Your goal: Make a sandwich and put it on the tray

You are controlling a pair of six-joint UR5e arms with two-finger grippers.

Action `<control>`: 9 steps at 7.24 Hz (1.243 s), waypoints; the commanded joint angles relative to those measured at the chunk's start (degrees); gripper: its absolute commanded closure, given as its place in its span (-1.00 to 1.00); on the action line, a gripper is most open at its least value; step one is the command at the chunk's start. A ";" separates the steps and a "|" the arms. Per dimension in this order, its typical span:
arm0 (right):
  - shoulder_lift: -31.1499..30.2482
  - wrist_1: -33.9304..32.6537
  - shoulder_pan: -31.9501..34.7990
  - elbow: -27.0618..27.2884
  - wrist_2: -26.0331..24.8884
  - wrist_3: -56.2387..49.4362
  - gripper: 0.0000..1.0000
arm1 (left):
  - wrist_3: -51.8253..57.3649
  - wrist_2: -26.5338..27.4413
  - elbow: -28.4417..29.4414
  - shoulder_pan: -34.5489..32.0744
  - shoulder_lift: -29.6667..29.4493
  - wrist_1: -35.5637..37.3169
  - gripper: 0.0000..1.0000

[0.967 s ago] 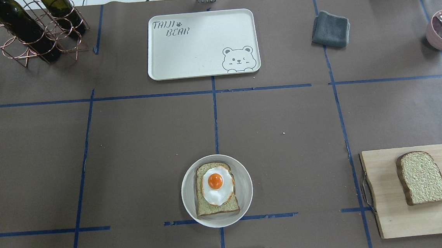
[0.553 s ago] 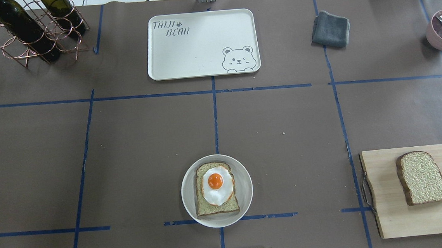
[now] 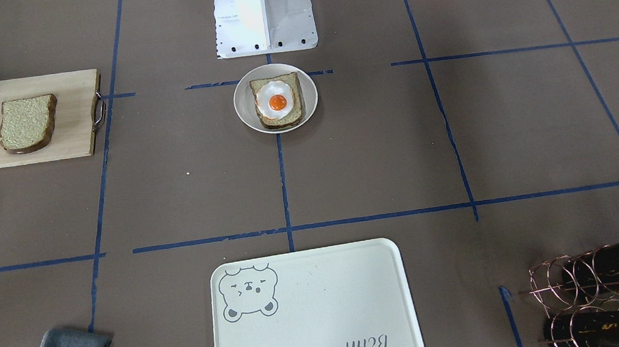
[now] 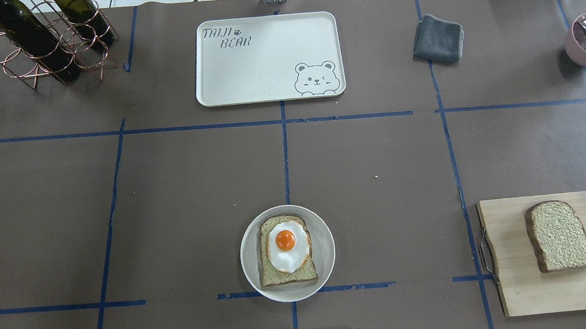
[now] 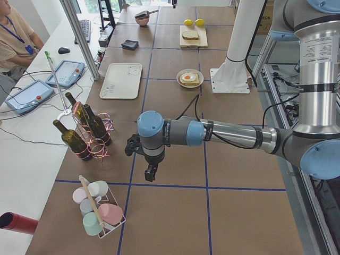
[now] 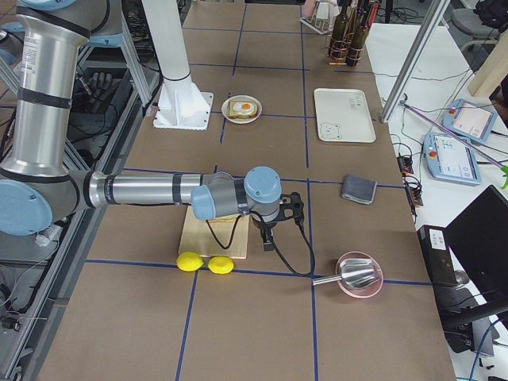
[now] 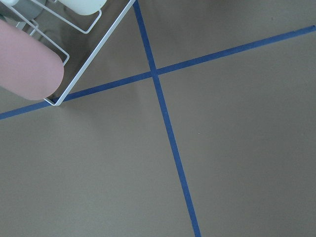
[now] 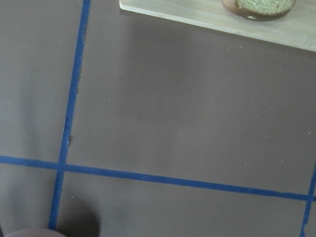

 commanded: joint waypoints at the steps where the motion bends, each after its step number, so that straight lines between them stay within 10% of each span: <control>1: -7.84 23.38 -7.73 0.09 -0.69 21.04 -1.00 | 0.01 -1.17 0.20 0.16 0.14 0.13 -1.00; 5: -10.77 46.88 -21.53 -7.00 -9.55 41.49 -0.83 | 0.01 -1.26 0.64 0.25 0.22 0.22 -1.00; 9: -9.89 50.72 -28.06 -6.85 -10.36 45.66 -0.47 | 0.01 -1.26 0.64 0.25 0.31 0.22 -1.00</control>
